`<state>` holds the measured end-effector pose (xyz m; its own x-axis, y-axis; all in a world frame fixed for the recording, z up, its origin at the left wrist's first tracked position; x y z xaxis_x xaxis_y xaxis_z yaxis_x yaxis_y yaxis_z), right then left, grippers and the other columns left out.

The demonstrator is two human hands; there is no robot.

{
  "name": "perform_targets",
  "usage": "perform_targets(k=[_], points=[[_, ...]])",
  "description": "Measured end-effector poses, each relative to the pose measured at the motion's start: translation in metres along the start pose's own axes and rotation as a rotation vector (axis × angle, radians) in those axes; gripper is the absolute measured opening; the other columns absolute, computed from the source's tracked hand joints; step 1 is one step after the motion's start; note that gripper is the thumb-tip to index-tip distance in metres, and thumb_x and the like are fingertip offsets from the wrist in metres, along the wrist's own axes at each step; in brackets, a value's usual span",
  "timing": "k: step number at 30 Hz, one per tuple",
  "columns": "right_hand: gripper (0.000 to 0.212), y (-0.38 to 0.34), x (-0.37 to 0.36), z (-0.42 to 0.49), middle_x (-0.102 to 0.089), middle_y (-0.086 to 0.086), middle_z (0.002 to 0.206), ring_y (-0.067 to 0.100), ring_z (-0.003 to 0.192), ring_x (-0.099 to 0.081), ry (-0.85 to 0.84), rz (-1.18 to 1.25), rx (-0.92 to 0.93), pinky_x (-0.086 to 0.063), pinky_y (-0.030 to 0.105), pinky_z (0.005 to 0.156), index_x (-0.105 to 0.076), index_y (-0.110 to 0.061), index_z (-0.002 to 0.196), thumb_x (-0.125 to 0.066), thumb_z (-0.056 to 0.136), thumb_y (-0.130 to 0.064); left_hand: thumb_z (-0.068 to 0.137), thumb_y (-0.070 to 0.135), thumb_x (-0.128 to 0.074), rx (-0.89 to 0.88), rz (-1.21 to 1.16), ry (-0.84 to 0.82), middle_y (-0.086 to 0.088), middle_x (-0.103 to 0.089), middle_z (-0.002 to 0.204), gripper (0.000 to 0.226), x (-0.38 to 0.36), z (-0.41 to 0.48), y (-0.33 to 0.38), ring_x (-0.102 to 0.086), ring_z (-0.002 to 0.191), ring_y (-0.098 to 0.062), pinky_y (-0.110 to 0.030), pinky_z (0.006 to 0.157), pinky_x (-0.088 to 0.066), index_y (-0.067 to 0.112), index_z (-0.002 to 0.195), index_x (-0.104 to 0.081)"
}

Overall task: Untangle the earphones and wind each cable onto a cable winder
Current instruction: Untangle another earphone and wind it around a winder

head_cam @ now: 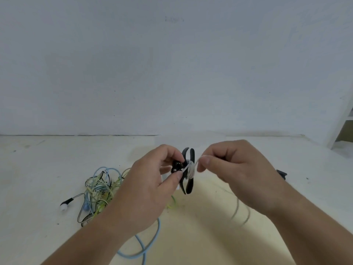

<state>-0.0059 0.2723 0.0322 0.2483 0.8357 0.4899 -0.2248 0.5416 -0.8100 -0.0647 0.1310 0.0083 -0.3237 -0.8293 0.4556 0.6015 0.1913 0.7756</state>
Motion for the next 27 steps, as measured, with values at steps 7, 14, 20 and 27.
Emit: perform_targets(k=[7, 14, 20, 27], points=[[0.019, 0.000, 0.018, 0.002, -0.062, -0.002, 0.062, 0.003, 0.051, -0.045, 0.210, -0.092, 0.051, -0.036, 0.012, 0.049, -0.071, -0.023, 0.072, -0.068, 0.091, -0.024, 0.092, 0.014, -0.063, 0.026, -0.046, -0.082, 0.013, -0.070, 0.099, 0.023, -0.006, -0.001, -0.002, -0.067, 0.100, -0.008, -0.021, 0.088, -0.045, 0.037, 0.094, -0.061], [0.021, 0.011, 0.019, 0.005, -0.045, -0.010, 0.046, 0.004, 0.041, -0.037, 0.221, -0.099, -0.017, -0.032, 0.012, 0.044, -0.070, -0.022, 0.072, -0.067, 0.092, -0.028, 0.093, -0.003, -0.061, 0.041, -0.186, -0.141, 0.009, -0.073, 0.096, 0.025, -0.013, -0.004, 0.004, -0.069, 0.092, -0.008, -0.025, 0.077, -0.052, 0.020, 0.099, -0.064], [0.033, 0.027, 0.003, 0.007, -0.032, -0.003, 0.049, 0.013, 0.043, -0.025, 0.056, -0.082, -0.148, -0.024, 0.020, 0.042, -0.070, -0.029, 0.068, -0.057, 0.098, -0.033, 0.082, 0.007, -0.064, 0.022, -0.334, -0.140, 0.002, -0.074, 0.093, 0.019, -0.013, -0.002, 0.009, -0.070, 0.093, -0.014, -0.030, 0.085, -0.055, 0.023, 0.092, -0.067], [0.037, 0.028, -0.033, 0.000, -0.047, -0.006, 0.059, 0.016, 0.059, -0.044, -0.242, -0.014, -0.160, -0.038, 0.032, 0.063, -0.070, -0.026, 0.073, -0.049, 0.103, -0.027, 0.075, 0.011, -0.064, 0.027, -0.491, 0.084, -0.004, -0.075, 0.090, 0.019, 0.006, 0.005, 0.001, -0.070, 0.084, -0.015, -0.018, 0.074, -0.053, 0.014, 0.094, -0.069]])
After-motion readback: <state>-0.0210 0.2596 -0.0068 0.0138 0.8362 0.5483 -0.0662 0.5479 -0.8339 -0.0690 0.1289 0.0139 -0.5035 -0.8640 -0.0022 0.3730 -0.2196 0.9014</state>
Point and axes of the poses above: each hand's wrist, its own z-axis towards the middle knuckle, its own x-axis out of the back of the hand, y = z × x, the point moved 9 cm from there along z, towards the middle knuckle
